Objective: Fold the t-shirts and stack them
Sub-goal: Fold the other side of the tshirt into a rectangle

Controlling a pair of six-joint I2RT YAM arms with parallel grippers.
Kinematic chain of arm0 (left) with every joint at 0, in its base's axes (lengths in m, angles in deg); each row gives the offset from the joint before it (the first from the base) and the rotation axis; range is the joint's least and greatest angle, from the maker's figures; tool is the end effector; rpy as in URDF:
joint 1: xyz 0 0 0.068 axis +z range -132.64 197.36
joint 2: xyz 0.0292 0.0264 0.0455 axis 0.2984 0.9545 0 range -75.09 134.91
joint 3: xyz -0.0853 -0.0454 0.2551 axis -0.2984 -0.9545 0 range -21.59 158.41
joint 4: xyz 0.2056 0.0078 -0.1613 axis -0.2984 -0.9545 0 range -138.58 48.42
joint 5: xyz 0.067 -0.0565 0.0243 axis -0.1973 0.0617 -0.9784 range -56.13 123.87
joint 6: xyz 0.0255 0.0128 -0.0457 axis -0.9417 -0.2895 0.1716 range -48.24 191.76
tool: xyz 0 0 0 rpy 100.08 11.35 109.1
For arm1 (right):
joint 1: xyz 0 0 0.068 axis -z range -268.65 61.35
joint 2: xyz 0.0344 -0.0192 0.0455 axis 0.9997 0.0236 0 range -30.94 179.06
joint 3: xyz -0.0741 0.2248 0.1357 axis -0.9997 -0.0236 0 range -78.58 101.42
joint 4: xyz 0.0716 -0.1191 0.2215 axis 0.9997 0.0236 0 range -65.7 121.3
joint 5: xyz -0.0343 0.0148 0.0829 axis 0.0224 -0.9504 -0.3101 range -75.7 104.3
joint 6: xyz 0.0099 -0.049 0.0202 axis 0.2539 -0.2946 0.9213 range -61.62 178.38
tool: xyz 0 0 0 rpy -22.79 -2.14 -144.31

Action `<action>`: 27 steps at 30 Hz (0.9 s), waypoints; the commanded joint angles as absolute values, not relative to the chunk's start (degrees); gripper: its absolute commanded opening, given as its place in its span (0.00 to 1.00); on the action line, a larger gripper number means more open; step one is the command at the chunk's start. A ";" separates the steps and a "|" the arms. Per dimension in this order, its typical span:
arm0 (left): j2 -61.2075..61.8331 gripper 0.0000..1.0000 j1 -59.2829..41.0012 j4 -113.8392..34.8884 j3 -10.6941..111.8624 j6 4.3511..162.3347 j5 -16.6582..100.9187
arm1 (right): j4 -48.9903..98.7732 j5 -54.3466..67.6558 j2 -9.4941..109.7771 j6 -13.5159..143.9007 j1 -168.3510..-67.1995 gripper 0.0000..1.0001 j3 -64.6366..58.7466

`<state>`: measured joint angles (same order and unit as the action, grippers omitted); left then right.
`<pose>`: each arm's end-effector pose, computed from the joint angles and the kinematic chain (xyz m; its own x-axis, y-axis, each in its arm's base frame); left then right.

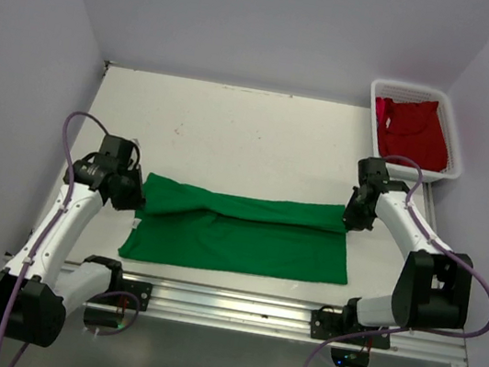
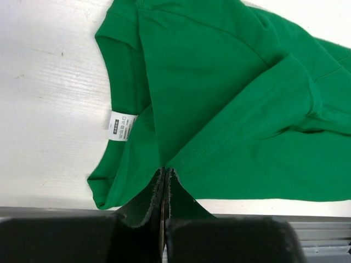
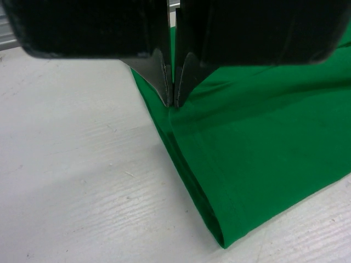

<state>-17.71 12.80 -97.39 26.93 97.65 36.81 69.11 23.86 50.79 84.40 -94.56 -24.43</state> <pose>0.1752 -0.0158 0.2583 -0.8549 -0.3693 -0.3644 -0.3023 0.9254 -0.2285 0.2592 0.0209 0.2106 -0.8746 0.3443 -0.3414 0.3696 0.9291 -0.0097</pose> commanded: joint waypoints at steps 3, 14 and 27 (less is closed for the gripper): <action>-18.93 0.00 12.61 -98.09 24.74 97.69 36.42 | 68.77 23.35 50.97 85.53 -94.89 0.00 -25.32; -19.37 0.00 12.44 -97.39 21.22 98.83 38.00 | 66.84 22.91 55.45 86.94 -96.21 0.00 -26.81; -19.37 0.00 12.35 -96.60 19.20 99.19 38.27 | 67.01 23.44 55.90 87.38 -97.61 0.00 -26.11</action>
